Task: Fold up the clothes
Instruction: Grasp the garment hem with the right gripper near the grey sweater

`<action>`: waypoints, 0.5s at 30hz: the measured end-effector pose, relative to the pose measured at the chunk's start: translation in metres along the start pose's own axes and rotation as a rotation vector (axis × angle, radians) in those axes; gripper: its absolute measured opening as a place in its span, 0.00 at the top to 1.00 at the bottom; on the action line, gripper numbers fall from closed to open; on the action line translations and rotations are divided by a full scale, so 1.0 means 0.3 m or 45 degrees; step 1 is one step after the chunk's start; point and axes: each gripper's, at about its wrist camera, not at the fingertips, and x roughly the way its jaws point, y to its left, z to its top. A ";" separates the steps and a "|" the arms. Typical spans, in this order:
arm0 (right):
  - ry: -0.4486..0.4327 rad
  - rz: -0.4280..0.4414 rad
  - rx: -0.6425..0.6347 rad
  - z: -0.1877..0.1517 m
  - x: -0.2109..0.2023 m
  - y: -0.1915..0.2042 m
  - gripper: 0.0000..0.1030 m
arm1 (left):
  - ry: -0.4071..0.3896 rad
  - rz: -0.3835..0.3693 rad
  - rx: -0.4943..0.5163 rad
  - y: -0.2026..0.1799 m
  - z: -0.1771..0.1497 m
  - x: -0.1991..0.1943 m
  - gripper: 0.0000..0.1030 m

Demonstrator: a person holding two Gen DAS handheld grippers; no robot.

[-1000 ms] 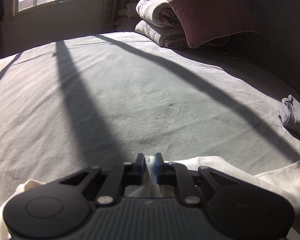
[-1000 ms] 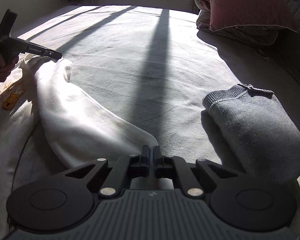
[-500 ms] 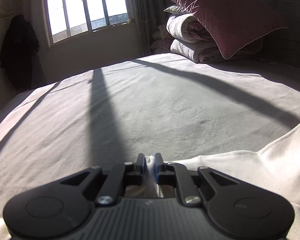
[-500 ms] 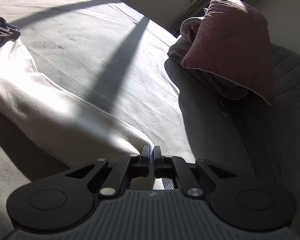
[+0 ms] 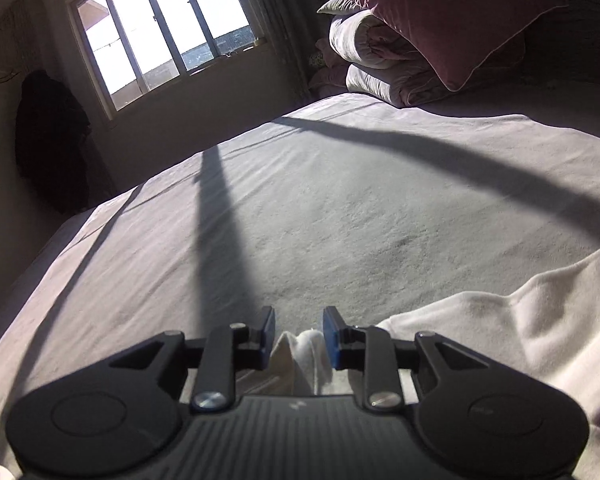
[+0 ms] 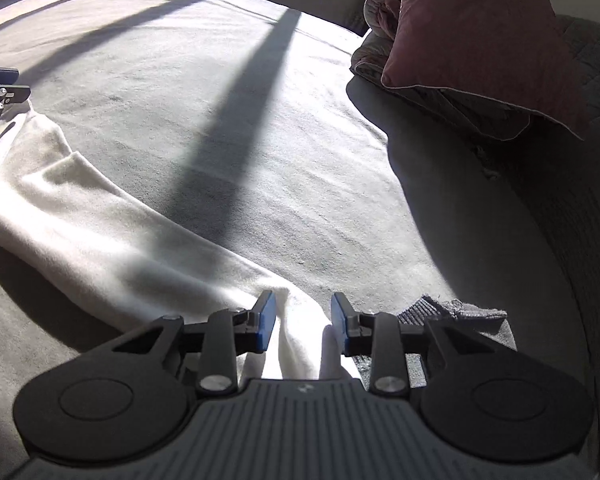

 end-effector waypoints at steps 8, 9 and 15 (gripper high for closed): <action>-0.026 0.146 0.422 -0.111 -0.184 -0.291 0.56 | -0.102 -0.368 -0.050 -0.075 0.028 -0.157 0.70; -0.014 0.167 0.462 -0.131 -0.199 -0.305 0.56 | -0.109 -0.420 -0.037 -0.095 0.023 -0.172 0.69; -0.046 0.290 0.685 -0.271 -0.326 -0.360 0.56 | -0.105 -0.607 0.062 -0.197 -0.011 -0.222 0.68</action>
